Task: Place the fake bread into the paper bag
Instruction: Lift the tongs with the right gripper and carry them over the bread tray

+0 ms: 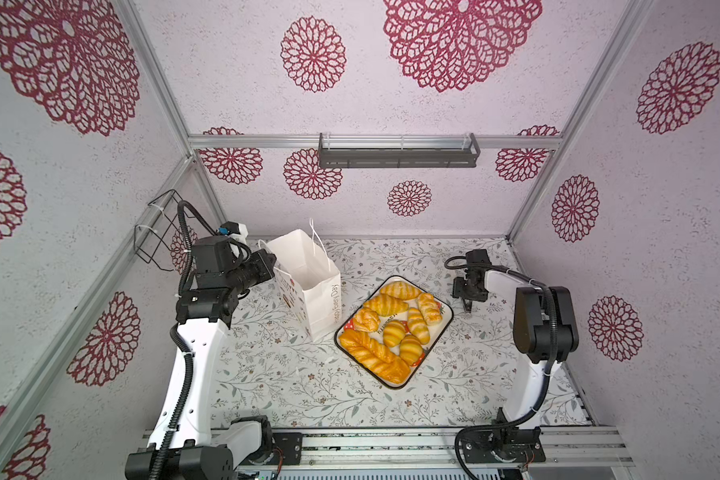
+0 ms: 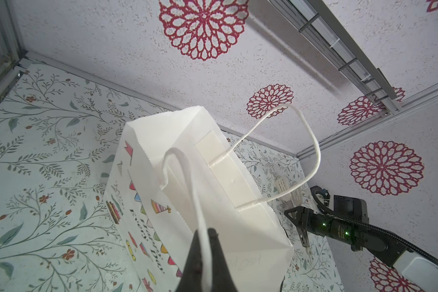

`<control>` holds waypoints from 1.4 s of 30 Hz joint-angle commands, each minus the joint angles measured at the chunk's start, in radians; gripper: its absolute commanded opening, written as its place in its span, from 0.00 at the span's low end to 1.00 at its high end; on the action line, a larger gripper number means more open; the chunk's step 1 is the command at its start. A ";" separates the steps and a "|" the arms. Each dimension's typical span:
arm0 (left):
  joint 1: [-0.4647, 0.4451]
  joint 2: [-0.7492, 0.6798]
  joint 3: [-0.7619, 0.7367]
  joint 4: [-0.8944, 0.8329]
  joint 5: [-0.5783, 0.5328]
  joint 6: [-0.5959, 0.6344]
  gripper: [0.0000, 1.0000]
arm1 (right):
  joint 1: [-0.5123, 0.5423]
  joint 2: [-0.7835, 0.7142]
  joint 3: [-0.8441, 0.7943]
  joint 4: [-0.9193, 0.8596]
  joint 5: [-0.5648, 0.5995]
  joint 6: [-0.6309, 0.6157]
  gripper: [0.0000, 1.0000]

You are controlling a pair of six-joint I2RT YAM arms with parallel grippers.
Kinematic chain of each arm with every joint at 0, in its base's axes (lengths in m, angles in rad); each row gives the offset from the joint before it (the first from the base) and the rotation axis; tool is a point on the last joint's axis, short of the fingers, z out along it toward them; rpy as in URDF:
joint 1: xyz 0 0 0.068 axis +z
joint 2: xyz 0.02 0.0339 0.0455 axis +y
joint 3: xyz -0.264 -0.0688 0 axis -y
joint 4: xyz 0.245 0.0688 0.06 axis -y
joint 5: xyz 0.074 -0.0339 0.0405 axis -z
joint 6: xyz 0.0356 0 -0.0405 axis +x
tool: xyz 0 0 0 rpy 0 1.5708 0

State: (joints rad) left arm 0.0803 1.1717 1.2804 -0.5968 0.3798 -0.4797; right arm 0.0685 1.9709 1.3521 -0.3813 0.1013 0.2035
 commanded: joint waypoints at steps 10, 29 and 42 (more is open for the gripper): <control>-0.011 0.002 0.025 0.009 -0.013 0.007 0.00 | 0.006 -0.146 0.002 -0.027 0.022 0.021 0.47; 0.002 -0.003 0.058 -0.057 -0.154 0.044 0.00 | 0.164 -0.471 -0.154 -0.157 -0.012 0.037 0.44; 0.022 -0.002 0.028 -0.113 -0.185 0.050 0.09 | 0.261 -0.657 -0.188 -0.329 -0.085 0.068 0.44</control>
State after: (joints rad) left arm 0.0921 1.1786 1.3155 -0.6880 0.2169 -0.4397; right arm 0.3069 1.3621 1.1660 -0.6613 0.0467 0.2379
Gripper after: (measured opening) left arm 0.068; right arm 0.437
